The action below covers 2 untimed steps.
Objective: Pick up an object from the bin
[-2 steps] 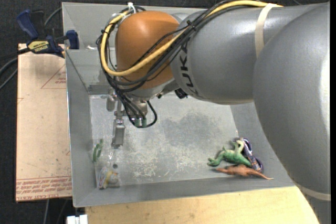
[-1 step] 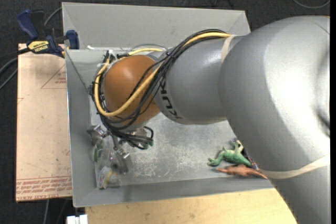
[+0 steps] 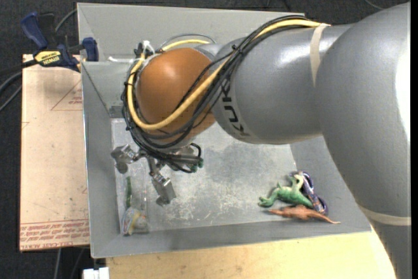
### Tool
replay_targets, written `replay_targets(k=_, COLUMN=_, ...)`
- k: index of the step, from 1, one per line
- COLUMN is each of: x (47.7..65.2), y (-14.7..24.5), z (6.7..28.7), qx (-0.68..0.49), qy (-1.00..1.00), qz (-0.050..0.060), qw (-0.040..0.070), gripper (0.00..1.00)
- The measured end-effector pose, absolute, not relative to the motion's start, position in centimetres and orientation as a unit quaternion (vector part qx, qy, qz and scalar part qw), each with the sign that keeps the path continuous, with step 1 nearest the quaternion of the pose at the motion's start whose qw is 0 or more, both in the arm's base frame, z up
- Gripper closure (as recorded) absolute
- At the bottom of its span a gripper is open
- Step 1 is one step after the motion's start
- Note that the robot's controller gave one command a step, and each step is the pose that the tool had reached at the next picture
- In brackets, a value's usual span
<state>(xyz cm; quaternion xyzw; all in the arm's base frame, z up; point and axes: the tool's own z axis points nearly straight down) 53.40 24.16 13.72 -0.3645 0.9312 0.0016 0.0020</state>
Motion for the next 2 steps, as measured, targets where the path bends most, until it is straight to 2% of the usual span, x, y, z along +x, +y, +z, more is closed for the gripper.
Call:
replay_targets(k=1, x=48.6, y=24.9, z=9.9, qx=-0.573, qy=0.820, qz=0.003, qw=-0.006, gripper=0.00)
replay_targets(k=2, x=48.8, y=24.5, z=7.0, qx=-0.623, qy=0.782, qz=-0.002, qw=-0.001, gripper=0.00)
